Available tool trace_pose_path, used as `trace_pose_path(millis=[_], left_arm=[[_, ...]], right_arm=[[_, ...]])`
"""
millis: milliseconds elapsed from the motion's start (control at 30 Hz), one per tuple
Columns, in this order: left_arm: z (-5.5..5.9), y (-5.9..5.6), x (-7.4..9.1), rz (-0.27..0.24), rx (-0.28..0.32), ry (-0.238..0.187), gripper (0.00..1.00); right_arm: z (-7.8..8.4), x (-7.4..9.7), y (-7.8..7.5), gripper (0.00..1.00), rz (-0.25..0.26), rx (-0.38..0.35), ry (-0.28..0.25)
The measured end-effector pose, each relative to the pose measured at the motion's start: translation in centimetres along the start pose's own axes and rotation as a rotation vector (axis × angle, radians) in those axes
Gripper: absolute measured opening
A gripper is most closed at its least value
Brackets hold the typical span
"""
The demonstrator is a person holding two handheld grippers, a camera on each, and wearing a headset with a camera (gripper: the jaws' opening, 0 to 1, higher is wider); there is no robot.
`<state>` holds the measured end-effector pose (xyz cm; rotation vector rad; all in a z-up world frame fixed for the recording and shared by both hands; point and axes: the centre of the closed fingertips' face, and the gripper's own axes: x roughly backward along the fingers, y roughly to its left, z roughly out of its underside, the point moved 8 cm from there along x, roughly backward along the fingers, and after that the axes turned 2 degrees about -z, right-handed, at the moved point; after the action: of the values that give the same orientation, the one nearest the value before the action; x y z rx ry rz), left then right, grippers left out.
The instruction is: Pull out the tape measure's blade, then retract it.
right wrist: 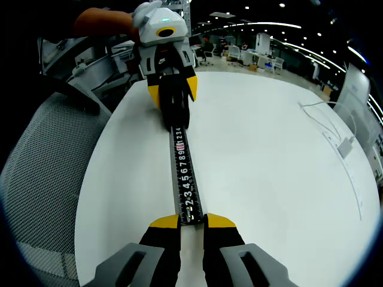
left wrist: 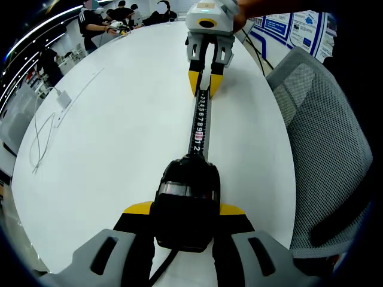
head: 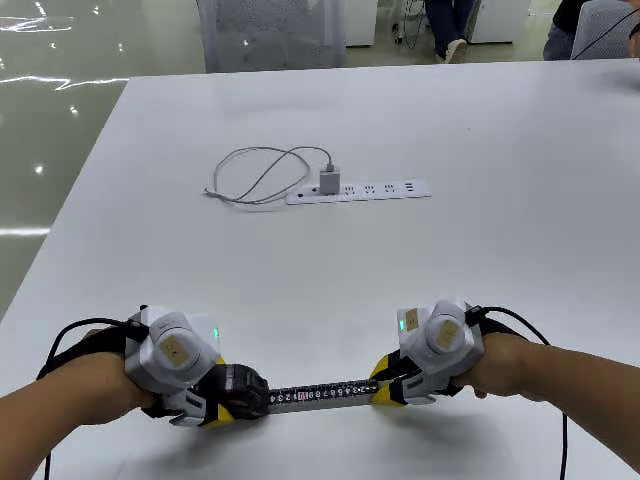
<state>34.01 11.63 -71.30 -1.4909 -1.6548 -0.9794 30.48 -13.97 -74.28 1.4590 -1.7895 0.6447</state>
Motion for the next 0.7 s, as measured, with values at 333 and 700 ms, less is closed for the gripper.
trace_pose_path(millis=[333, 700], left_arm=[[-0.02, 0.00, -0.02, 0.001, 0.002, 0.000, 0.32], [0.00, 0.02, 0.02, 0.001, 0.001, -0.001, 0.32]], right_arm=[[0.43, 0.43, -0.04, 0.09, 0.007, -0.012, -0.004], [0.66, 0.66, 0.05, 0.09, 0.014, -0.017, -0.003]])
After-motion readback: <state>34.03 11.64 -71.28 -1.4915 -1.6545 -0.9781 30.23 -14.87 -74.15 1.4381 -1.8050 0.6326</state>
